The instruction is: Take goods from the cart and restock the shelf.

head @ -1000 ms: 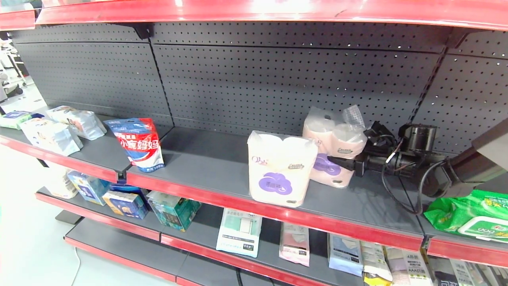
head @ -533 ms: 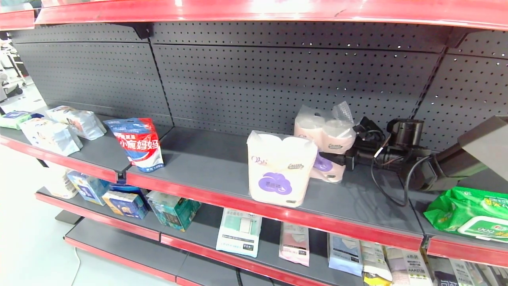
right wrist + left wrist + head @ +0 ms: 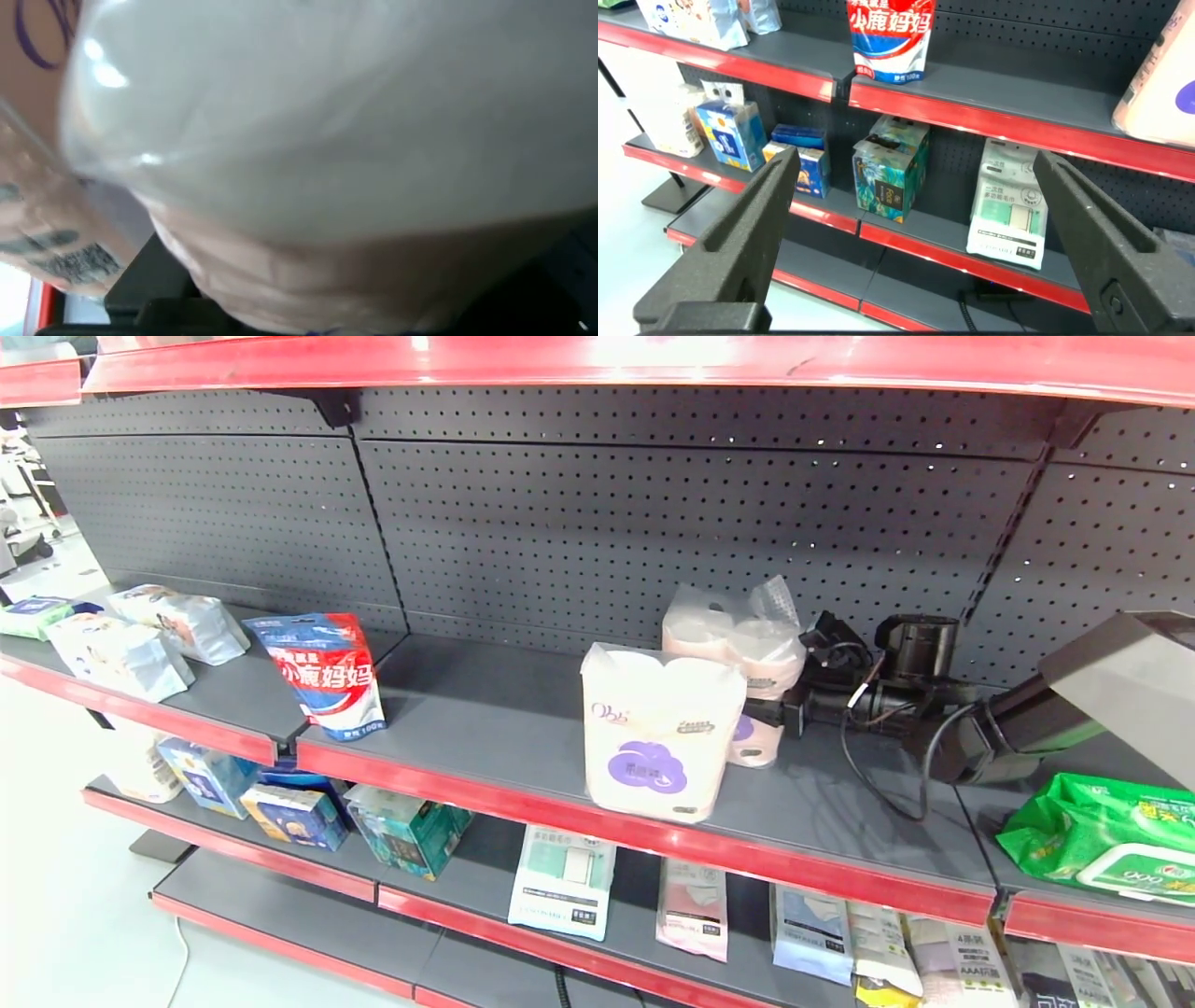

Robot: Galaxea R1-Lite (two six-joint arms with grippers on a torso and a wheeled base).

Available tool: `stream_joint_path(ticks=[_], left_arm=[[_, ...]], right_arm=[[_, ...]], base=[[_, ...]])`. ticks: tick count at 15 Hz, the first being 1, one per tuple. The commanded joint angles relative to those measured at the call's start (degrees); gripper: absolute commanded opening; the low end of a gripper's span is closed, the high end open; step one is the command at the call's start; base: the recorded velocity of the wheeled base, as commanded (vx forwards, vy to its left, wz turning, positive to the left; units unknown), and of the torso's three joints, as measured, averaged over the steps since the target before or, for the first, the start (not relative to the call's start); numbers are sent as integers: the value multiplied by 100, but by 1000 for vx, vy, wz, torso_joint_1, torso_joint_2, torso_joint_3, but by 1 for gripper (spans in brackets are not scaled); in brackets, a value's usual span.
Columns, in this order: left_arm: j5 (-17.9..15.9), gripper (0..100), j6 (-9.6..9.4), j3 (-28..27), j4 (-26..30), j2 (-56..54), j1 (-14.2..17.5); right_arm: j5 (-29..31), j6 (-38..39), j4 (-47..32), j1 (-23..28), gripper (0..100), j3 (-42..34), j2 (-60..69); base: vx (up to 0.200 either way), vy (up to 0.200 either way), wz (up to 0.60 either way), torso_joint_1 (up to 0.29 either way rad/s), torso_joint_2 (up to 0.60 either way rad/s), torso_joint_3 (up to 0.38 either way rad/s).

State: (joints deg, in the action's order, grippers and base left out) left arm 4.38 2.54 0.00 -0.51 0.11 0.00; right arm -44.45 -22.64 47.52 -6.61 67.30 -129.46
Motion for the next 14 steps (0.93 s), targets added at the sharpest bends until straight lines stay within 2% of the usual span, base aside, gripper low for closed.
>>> stream_joint_path(ticks=[1, 12, 14], left_arm=[[2, 100, 1, 0, -2, -2, 0], [2, 100, 1, 0, -2, -2, 0], [2, 100, 1, 0, -2, -2, 0]], right_arm=[[-3, 5, 3, -60, 0, 125, -105], [24, 225, 3, -306, 0, 415, -281], [244, 234, 3, -324, 0, 485, -325]], base=[[0, 0, 0, 0, 0, 0], [0, 0, 0, 0, 0, 0], [0, 0, 0, 0, 0, 0]])
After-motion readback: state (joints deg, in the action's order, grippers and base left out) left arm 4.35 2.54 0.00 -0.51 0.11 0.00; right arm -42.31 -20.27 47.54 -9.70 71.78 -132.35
